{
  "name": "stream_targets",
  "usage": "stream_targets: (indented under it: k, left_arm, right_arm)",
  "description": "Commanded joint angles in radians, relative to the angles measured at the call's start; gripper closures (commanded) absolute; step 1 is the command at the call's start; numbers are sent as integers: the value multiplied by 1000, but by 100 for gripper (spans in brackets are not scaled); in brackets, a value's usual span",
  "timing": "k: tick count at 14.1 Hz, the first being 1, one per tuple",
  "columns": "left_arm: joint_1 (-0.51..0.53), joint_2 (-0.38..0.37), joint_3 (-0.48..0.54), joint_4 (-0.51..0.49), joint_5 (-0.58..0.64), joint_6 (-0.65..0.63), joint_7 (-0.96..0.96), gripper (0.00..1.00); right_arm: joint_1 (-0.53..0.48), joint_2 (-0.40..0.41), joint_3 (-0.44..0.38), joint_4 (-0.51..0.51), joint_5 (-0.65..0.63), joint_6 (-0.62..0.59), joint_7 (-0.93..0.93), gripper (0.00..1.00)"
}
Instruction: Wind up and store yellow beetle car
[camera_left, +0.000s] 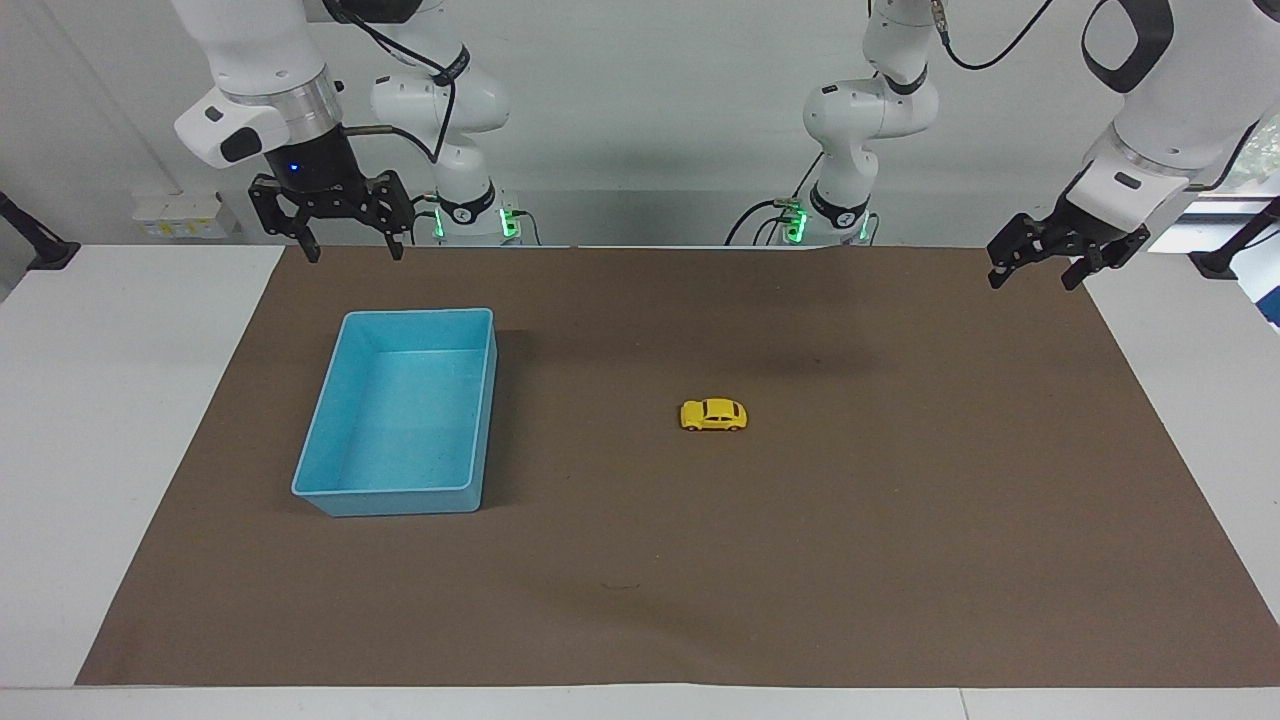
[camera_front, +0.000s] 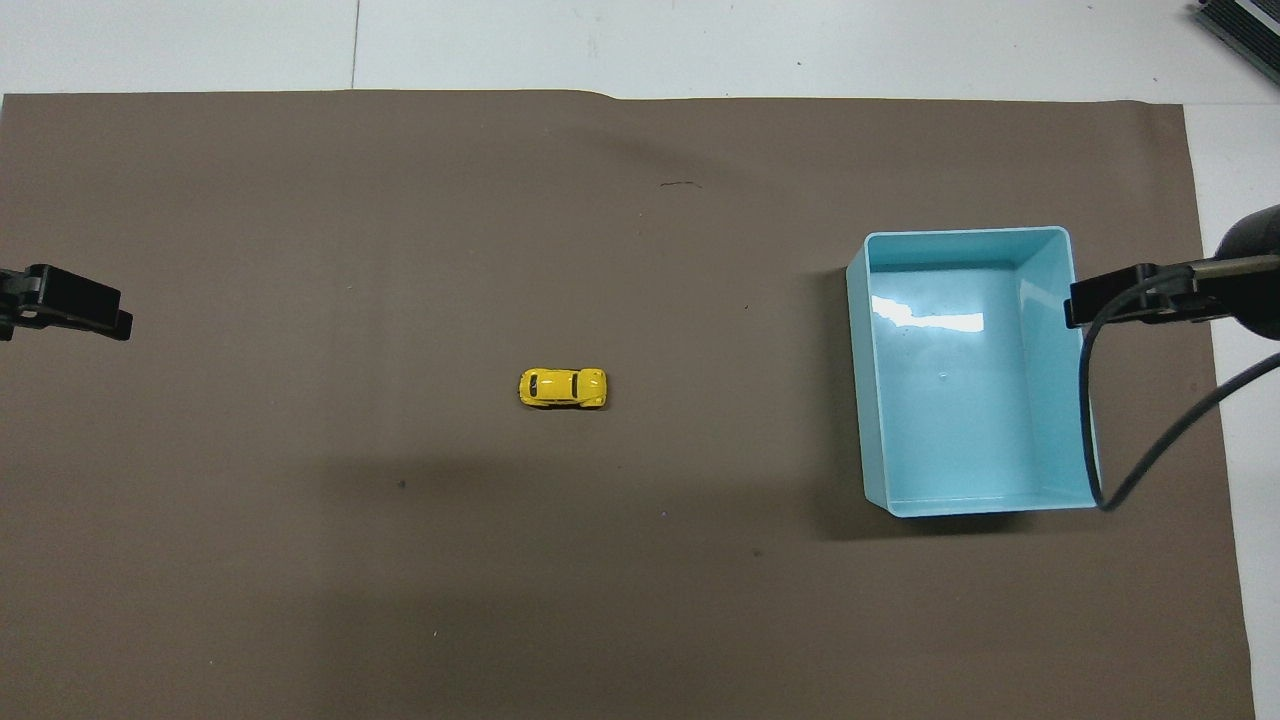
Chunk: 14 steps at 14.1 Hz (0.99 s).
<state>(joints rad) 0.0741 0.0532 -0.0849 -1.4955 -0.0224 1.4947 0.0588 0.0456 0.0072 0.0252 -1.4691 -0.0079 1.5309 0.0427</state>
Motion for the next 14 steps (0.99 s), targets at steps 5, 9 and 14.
stream_targets:
  k: [5,9,14]
  left_arm:
    - [12,-32,-9,-38,1,10,18,0]
    - [9,-32,-10,-38,1,9,76,0]
    - [7,-32,-10,-43,2,7,269,0]
  right_arm:
    - [-12,-26,-2,0,29,0,8,0]
    - [-16,-26,-4,-2,31,-2,8,0]
    - [-16,-29,-4,-5,31,-2,6,0]
